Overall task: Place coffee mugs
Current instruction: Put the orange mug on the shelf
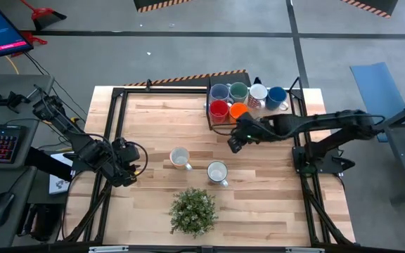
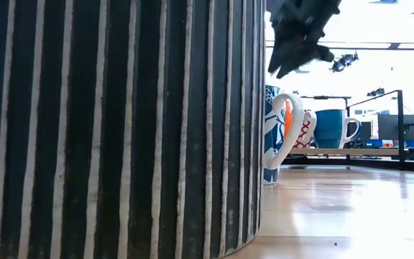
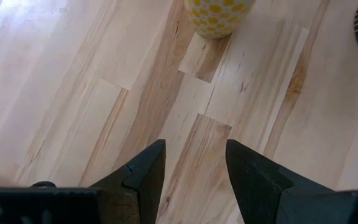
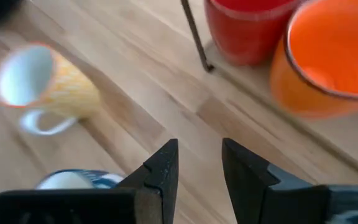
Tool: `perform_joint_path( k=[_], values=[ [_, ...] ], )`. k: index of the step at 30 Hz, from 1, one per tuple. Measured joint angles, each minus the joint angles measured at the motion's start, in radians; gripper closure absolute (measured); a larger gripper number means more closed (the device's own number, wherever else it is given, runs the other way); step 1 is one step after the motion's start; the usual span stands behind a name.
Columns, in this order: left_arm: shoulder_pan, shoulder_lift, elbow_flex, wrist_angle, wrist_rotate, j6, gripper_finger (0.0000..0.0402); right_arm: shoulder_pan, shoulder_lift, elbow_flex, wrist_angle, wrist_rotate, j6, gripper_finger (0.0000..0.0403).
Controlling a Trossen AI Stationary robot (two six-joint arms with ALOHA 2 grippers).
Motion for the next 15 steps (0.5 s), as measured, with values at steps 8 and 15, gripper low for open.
perform_joint_path(
  k=[8,15],
  values=[
    [0.001,0.0,0.0,0.04,0.0,-0.001,0.0243,-0.13,0.138,-0.001,0.003,-0.08,0.0,0.03],
    [0.001,0.0,0.0,0.039,0.0,0.0,0.0243,-0.171,0.159,-0.001,0.004,-0.041,-0.004,0.03]
  ],
)
